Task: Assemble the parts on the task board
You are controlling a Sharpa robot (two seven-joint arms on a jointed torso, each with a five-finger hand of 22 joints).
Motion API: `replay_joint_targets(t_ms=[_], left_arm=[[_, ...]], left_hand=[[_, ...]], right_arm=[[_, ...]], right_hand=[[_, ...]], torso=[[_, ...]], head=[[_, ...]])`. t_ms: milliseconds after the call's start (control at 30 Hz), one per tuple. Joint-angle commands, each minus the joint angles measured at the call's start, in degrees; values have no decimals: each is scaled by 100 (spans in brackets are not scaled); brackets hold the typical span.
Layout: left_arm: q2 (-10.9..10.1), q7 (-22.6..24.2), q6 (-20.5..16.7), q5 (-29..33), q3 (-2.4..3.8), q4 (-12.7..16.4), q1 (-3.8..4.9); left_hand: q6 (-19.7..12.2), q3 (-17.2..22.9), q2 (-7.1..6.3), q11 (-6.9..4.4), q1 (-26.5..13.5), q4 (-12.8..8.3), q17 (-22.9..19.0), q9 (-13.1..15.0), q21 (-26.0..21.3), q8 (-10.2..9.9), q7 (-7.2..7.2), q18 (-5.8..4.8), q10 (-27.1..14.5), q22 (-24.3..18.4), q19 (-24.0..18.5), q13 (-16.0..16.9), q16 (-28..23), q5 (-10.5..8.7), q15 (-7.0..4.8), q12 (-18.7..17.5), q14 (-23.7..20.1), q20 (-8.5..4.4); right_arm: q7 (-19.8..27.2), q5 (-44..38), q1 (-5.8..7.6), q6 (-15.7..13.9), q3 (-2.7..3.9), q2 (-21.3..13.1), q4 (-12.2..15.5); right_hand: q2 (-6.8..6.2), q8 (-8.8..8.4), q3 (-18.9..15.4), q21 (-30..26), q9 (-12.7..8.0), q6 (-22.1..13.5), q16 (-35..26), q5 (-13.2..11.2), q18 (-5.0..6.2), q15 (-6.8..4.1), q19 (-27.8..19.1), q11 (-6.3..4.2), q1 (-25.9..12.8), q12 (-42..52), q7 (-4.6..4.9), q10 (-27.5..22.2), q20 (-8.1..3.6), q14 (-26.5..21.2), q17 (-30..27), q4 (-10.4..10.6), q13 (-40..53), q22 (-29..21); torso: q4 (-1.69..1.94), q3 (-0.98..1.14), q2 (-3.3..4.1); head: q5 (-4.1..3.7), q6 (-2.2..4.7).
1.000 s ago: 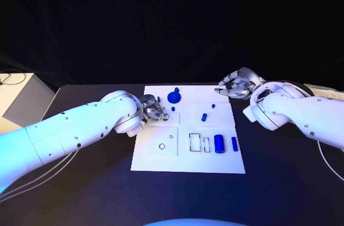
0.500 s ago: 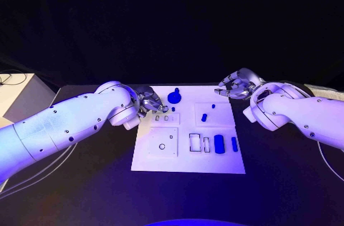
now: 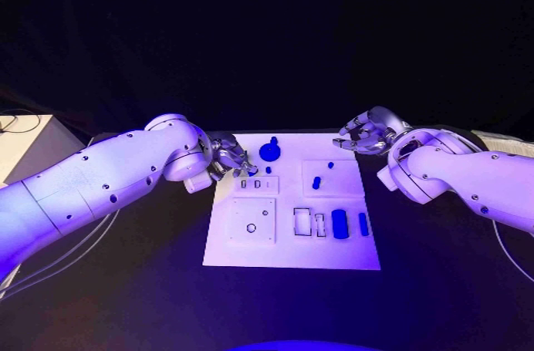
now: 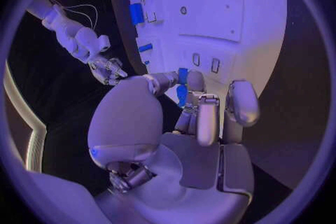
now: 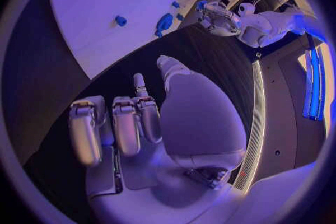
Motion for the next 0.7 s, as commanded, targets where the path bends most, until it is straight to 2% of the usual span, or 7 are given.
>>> replay_joint_targets(t_ms=[33, 167, 233, 267, 400, 500, 700], left_arm=[[116, -28, 1199, 208, -15, -223, 139], [325, -78, 1856, 85, -187, -563, 409], [436, -96, 2074, 24, -275, -724, 520], [502, -105, 2195, 1, -324, -817, 578], [766, -139, 2584, -56, -476, -1171, 764], [946, -156, 2780, -103, -546, -1403, 857], [1226, -183, 3002, -273, -612, -1752, 972]], left_hand=[[-12, 1163, 90, 3, 15, -1149, 864, -6, -24, -36, 28, 102, -30, -13, -35, -11, -21, -24, 44, -25, 295, 12], [-6, 1172, 88, 10, 8, -1212, 844, -6, -49, -41, 38, 113, -38, -52, -74, -5, -32, -10, 52, -20, 282, 22], [39, 1182, 91, 16, -40, -1298, 881, 3, -10, -46, 45, 102, 8, 8, -42, 52, -11, 211, 58, 21, 298, 31], [46, 1182, 93, 16, -51, -1310, 884, 4, -3, -50, 44, 101, 16, 18, -36, 60, -9, 237, 59, 26, 300, 32], [73, 1166, 107, 13, -113, -1356, 926, 12, 67, -72, 41, 77, 76, 125, 40, 122, 16, 363, 56, 68, 322, 33], [76, 1154, 119, 13, -139, -1357, 932, 15, 88, -80, 41, 69, 90, 157, 63, 132, 19, 386, 56, 75, 325, 34], [53, 1136, 204, 16, -219, -1336, 938, 24, 92, -115, 41, 69, 110, 162, 65, 148, 24, 380, 60, 87, 329, 39]], right_arm=[[6, -87, -3, 65, 1, 10, 13], [-1, -99, -2, 65, 0, 28, 12], [-3, -103, -1, 66, 0, 40, 12], [-4, -106, -1, 67, 1, 48, 12], [-8, -111, 1, 70, 1, 70, 12], [-13, -115, 2, 73, 1, 88, 12], [-21, -123, 3, 80, 1, 111, 12]], right_hand=[[20, 18, -40, 13, -8, -41, 19, 30, -82, 13, 601, -4, -45, -8, -6, 139, 1, 614, 1494, 0, 1070, 1506], [19, 18, -40, 13, -8, -40, 19, 32, -82, 13, 601, -4, -44, -8, -7, 139, 1, 614, 1493, -1, 1070, 1506], [19, 18, -40, 13, -8, -40, 19, 32, -82, 13, 601, -4, -44, -8, -7, 139, 1, 614, 1493, -1, 1070, 1506], [19, 18, -40, 13, -8, -40, 19, 32, -82, 13, 601, -4, -44, -8, -7, 139, 1, 614, 1493, -1, 1070, 1506], [19, 18, -40, 13, -8, -40, 19, 32, -82, 13, 601, -4, -44, -8, -7, 139, 1, 614, 1493, -1, 1070, 1506], [18, 19, -39, 13, -8, -40, 19, 34, -82, 13, 601, -5, -39, -6, -7, 141, 1, 613, 1492, -4, 1072, 1506], [14, 20, -30, 13, -8, -40, 20, 69, -82, 12, 601, -6, -15, -8, -9, 139, 0, 614, 1494, -13, 1070, 1506]], torso=[[-8, -1, 7], [2, -3, 4], [0, 4, 3], [-3, 6, 3], [-11, -11, 12], [-11, -6, 9], [-5, -1, 10]], head=[[-5, 0], [5, 5], [16, 18], [17, 19], [12, 29], [15, 26], [-1, 26]])
